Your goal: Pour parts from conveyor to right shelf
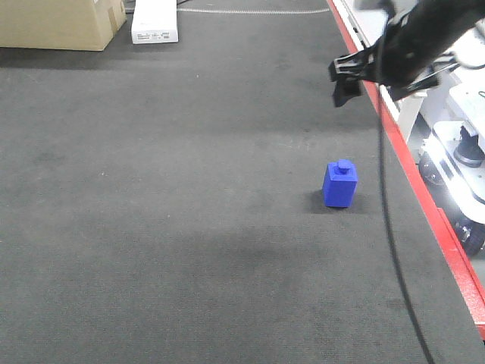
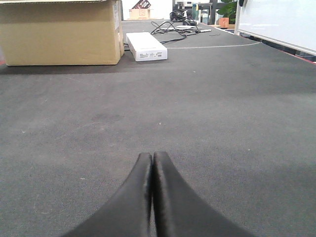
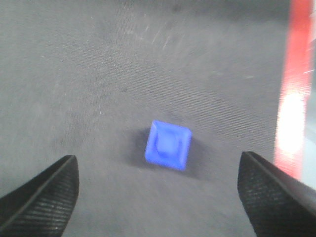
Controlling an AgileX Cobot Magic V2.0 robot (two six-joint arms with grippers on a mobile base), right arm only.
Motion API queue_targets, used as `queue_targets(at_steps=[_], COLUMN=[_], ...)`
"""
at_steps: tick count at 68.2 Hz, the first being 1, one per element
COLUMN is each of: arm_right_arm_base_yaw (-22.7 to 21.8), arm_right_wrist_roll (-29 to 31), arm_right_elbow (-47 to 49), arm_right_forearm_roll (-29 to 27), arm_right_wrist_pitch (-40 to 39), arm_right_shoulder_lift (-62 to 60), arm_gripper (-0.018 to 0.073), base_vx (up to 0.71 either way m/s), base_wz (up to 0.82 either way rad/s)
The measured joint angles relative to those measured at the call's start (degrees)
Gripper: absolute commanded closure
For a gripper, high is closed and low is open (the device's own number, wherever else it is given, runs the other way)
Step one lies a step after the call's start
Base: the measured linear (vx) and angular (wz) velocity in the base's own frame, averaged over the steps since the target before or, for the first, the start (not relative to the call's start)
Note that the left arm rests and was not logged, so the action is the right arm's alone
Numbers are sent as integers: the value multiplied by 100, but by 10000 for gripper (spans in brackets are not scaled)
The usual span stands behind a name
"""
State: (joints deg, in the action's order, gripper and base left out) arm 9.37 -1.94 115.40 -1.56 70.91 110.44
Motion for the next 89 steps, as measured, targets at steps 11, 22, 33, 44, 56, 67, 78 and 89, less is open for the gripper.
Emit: queue_targets(at_steps=[11, 22, 33, 44, 56, 67, 78, 89], arm_right_arm_base_yaw=[-187, -248, -250, -250, -201, -8, 136, 78], arm_right_wrist_roll=[-24, -59, -64, -64, -64, -64, -137, -299], arm_right_elbow=[256, 276, 276, 271, 265, -66, -231, -235], arm_right_forearm_roll=[-383, -299, -298, -298, -187, -21, 156, 332], arm_right_wrist_pitch=[51, 65, 65, 60, 60, 38, 43, 32], arm_right_shoulder_lift=[729, 1191, 1393, 1420, 1420, 1420, 1453, 1458], arm_gripper=[-36, -35, -35, -34, -34, -34, -34, -34], base_vx=[0, 0, 0, 0, 0, 0, 0, 0], base_wz=[0, 0, 0, 0, 0, 0, 0, 0])
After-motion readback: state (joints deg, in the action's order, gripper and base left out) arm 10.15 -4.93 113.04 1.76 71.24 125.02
